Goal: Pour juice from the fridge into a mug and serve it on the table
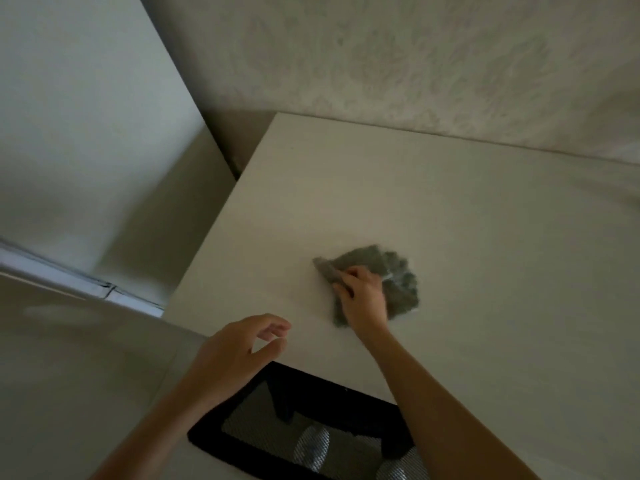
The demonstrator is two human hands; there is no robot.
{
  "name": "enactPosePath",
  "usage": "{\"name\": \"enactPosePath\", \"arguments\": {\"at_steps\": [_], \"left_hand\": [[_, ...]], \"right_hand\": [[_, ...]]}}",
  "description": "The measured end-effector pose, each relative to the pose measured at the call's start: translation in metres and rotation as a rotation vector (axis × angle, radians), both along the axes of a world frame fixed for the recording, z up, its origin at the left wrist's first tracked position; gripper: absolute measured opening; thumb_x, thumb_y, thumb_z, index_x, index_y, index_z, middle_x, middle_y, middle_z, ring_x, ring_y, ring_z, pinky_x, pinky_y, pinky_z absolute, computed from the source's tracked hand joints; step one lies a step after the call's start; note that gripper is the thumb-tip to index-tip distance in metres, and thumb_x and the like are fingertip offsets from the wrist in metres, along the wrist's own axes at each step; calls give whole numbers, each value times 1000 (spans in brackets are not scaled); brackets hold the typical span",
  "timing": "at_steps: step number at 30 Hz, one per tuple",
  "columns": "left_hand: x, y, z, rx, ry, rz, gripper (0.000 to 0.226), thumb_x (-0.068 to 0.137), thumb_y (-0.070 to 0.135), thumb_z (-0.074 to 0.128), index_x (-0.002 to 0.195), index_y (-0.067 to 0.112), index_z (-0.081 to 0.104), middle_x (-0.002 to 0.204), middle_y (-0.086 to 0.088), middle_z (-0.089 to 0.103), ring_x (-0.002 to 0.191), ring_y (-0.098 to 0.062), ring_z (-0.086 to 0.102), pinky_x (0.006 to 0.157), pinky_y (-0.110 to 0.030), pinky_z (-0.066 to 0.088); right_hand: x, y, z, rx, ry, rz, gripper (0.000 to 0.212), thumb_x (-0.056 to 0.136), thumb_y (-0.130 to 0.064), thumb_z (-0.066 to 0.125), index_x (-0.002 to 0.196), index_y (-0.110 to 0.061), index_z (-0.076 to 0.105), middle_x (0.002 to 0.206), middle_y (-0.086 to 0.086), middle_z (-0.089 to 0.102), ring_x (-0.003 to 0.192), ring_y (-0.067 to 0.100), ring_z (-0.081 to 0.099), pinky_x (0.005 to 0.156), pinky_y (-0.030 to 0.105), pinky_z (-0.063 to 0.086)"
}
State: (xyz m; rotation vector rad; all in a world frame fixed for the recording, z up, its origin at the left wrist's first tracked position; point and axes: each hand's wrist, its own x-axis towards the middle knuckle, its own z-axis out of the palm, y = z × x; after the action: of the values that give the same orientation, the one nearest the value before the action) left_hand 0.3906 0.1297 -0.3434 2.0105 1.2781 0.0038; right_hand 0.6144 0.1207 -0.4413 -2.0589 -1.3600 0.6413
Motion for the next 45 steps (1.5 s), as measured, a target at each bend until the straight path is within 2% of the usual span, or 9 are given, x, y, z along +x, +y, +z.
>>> {"name": "enactPosePath", "arguments": {"at_steps": [4,8,12,21,24,29,32,40,45], "left_hand": [[-17,31,-5,-36,25,-68,29,82,61,47,106,50,58,105,28,65,100,12,58,83,-19,48],[-18,53,-4,-29,-15,-92,26,87,50,54,111,44,61,103,29,65,99,13,58,82,-15,47],[-7,65,-8,15,-2,-107,19,90,43,55,108,44,61,102,28,66,98,11,58,76,-14,45],[55,46,-12,10,-14,-206,17,89,41,57,105,43,62,100,31,65,98,11,58,78,-19,46],[84,27,-10,9,-26,-256,13,89,38,59,100,46,61,105,39,59,97,12,58,75,-13,43],[150,-19,-4,-4,-64,-315,21,86,30,66,86,49,58,104,53,47,98,19,53,70,-8,39],[192,-49,-2,-9,-90,-332,8,83,42,62,84,50,59,103,52,49,97,18,54,72,-16,44],[266,-111,12,18,-140,-361,29,63,69,36,80,53,55,100,43,57,95,15,57,79,-18,49],[279,-123,21,39,-134,-357,26,63,68,38,79,58,56,90,31,67,91,13,60,81,-23,52]], "right_hand": [[-89,16,4,-58,-69,431,49,80,-43,33,99,-15,69,110,11,60,101,34,48,82,42,48],[-88,13,-1,-112,-431,427,36,81,-57,37,107,-44,58,131,-2,56,123,31,45,94,61,42],[-46,0,-21,-160,-554,470,44,87,-62,33,130,-52,37,151,-7,36,136,27,39,105,62,30],[88,-79,-2,-337,-567,-14,47,88,-46,30,131,-39,46,142,-4,49,129,22,49,96,47,46],[145,-141,7,-303,-509,-188,40,86,-32,44,123,-30,59,132,4,58,114,29,61,81,41,55],[226,-264,32,-254,-389,-653,41,94,-29,47,135,-32,44,144,10,42,122,34,50,84,48,53],[268,-314,45,-244,-401,-870,42,95,-36,43,137,-33,40,148,9,37,130,33,42,90,54,49],[324,-360,25,-634,-162,-663,53,95,-51,29,145,-40,15,160,3,3,146,29,6,115,56,9],[336,-356,40,-701,-109,-592,56,93,-57,30,145,-42,16,160,2,2,146,28,4,113,60,8]]}}
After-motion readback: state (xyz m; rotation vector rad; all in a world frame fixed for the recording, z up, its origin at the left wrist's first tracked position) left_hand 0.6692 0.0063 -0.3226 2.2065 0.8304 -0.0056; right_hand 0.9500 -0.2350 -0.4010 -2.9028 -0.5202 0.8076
